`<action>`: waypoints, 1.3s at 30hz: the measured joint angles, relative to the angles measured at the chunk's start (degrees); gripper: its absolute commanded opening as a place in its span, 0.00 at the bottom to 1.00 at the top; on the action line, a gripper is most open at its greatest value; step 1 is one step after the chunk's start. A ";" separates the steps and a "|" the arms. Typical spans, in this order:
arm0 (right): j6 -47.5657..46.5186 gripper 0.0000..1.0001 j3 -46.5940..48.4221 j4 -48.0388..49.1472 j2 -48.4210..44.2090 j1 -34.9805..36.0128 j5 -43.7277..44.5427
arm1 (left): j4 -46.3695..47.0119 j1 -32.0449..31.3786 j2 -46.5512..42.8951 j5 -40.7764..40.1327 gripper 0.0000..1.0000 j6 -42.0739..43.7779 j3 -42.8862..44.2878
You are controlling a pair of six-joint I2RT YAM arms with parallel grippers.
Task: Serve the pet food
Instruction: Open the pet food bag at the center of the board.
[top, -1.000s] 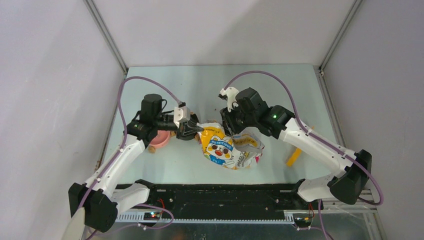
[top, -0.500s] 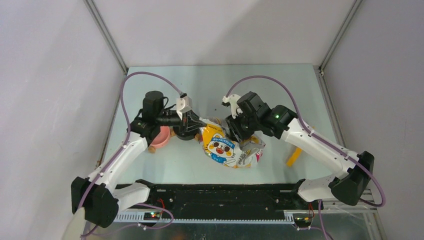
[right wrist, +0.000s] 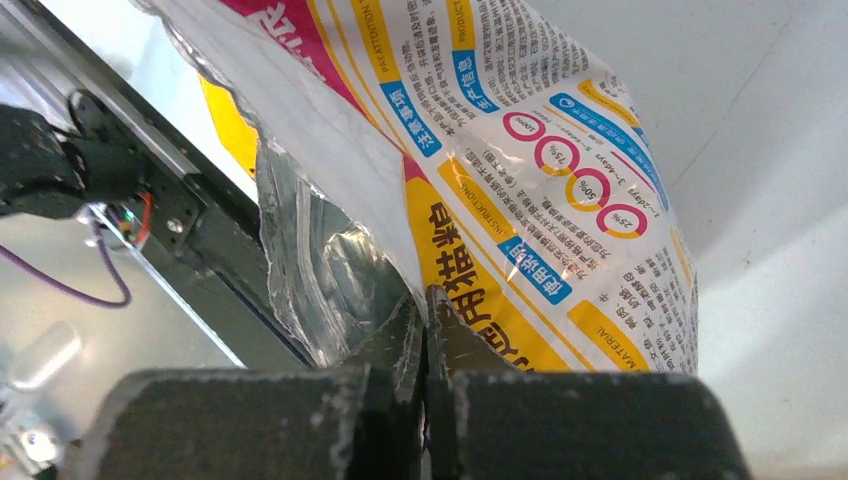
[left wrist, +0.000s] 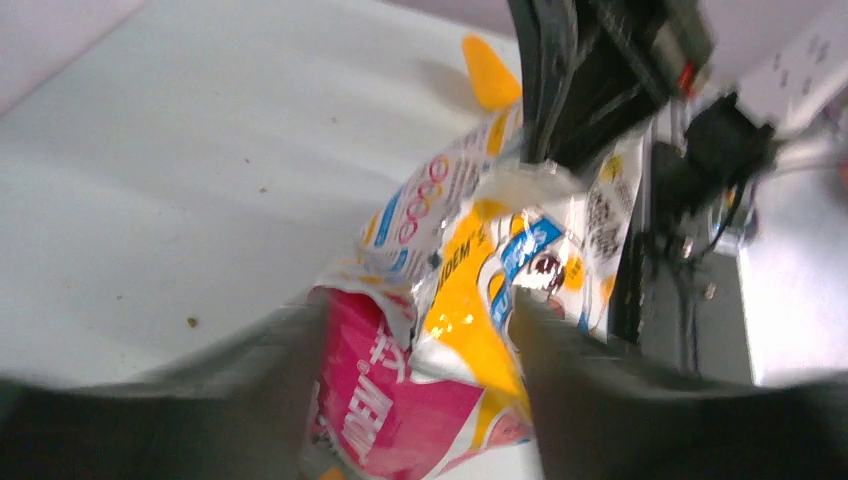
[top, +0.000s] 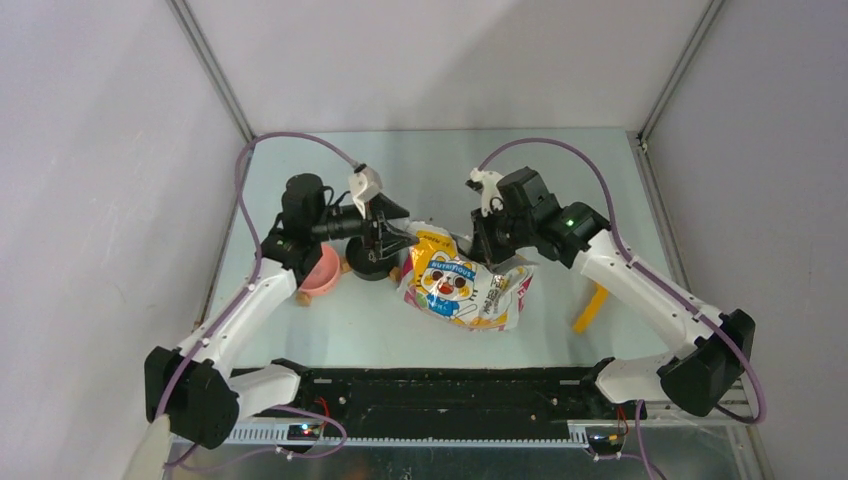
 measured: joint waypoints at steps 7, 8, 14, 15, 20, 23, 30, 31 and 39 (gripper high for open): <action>4.57 0.00 -4.59 7.54 -1.09 -4.48 -10.25 | 1.51 -2.60 -3.37 -14.73 0.99 -13.40 4.17; 5.22 0.00 -5.20 8.35 -1.40 -4.72 -11.30 | 0.48 -3.58 -3.93 -17.22 0.99 -14.95 4.83; 11.37 0.00 -11.45 16.76 -5.03 -6.73 -14.34 | -9.70 -13.92 -4.94 -31.52 0.99 -25.16 12.66; 12.44 0.00 -12.44 17.94 -5.68 -6.84 -14.40 | -11.17 -15.23 -4.98 -33.05 0.99 -26.80 13.60; 15.45 0.00 -14.34 21.29 -7.54 -6.73 -13.20 | -18.18 -19.06 -5.57 -39.21 0.98 -35.32 14.64; 16.59 0.00 -15.10 22.51 -8.02 -6.27 -12.04 | -20.39 -20.20 -5.03 -41.27 0.93 -39.87 14.10; 17.75 0.00 -15.50 23.80 -8.11 -5.38 -9.92 | -21.64 -23.69 0.55 -43.78 0.79 -45.46 13.90; 17.79 0.00 -15.50 23.80 -8.13 -5.31 -9.66 | -21.81 -23.91 1.40 -44.02 0.78 -45.99 13.90; 17.77 0.00 -15.50 23.80 -8.15 -5.20 -7.93 | -22.03 -24.41 5.70 -45.68 0.69 -47.84 14.67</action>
